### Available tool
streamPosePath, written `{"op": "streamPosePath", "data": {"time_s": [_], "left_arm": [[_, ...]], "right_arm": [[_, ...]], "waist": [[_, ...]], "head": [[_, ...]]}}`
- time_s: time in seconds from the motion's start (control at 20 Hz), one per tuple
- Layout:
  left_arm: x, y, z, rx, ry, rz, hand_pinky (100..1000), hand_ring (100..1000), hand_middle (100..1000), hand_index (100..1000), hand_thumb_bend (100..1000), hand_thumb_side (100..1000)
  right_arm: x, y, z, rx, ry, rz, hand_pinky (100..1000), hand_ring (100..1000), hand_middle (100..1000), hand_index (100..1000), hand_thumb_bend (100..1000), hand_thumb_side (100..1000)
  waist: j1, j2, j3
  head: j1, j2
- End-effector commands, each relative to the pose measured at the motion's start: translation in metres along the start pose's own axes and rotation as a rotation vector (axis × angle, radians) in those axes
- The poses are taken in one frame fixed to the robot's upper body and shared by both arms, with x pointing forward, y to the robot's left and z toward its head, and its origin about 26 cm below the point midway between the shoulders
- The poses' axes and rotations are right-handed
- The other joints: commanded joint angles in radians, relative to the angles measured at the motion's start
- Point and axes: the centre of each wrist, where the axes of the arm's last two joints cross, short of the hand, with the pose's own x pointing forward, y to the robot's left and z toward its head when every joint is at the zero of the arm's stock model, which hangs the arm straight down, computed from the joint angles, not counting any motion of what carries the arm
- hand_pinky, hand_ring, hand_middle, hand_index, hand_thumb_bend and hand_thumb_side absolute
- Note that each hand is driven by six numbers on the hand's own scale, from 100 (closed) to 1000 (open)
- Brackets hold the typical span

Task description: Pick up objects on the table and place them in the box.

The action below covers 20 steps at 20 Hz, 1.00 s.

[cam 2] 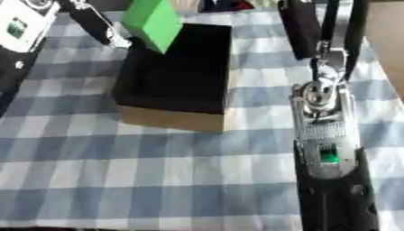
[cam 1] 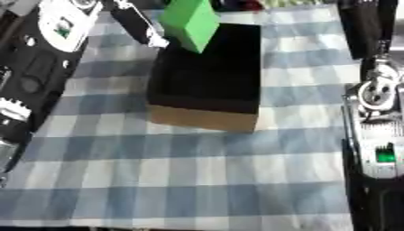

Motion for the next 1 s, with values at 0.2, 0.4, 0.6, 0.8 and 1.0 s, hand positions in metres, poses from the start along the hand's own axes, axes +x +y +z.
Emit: {"op": "streamPosePath", "data": {"time_s": [0.2, 0.4, 0.6, 0.8, 1.0], "left_arm": [[-0.003, -0.001, -0.003, -0.063, -0.029, -0.024, 867, 669, 574, 718, 238, 100], [-0.003, -0.003, -0.003, -0.119, -0.074, -0.094, 824, 813, 748, 875, 409, 100], [-0.001, 0.001, 0.001, -0.125, -0.105, -0.178, 779, 864, 820, 934, 560, 318], [-0.004, 0.003, 0.008, -0.108, -0.084, -0.227, 761, 884, 853, 958, 614, 353], [-0.005, 0.004, 0.012, -0.048, -0.081, -0.226, 755, 869, 830, 944, 543, 328]], "right_arm": [[0.011, -0.003, -0.003, -0.013, -0.036, -0.028, 847, 922, 742, 963, 100, 710], [0.011, -0.004, -0.003, -0.016, -0.035, -0.027, 847, 922, 742, 964, 100, 716], [0.010, -0.004, -0.004, -0.018, -0.032, -0.028, 848, 922, 741, 964, 100, 719], [0.010, -0.004, -0.003, -0.019, -0.029, -0.029, 848, 922, 741, 964, 100, 721], [0.009, -0.005, -0.003, -0.022, -0.026, -0.028, 849, 922, 742, 964, 100, 719]], "waist": [[0.001, -0.015, -0.002], [0.002, -0.012, -0.003], [0.002, -0.010, -0.001], [0.001, -0.011, 0.003], [0.001, -0.014, 0.005]], "head": [[-0.004, -0.011], [-0.007, -0.007], [-0.009, -0.003], [-0.012, -0.001], [-0.014, 0.002]]}}
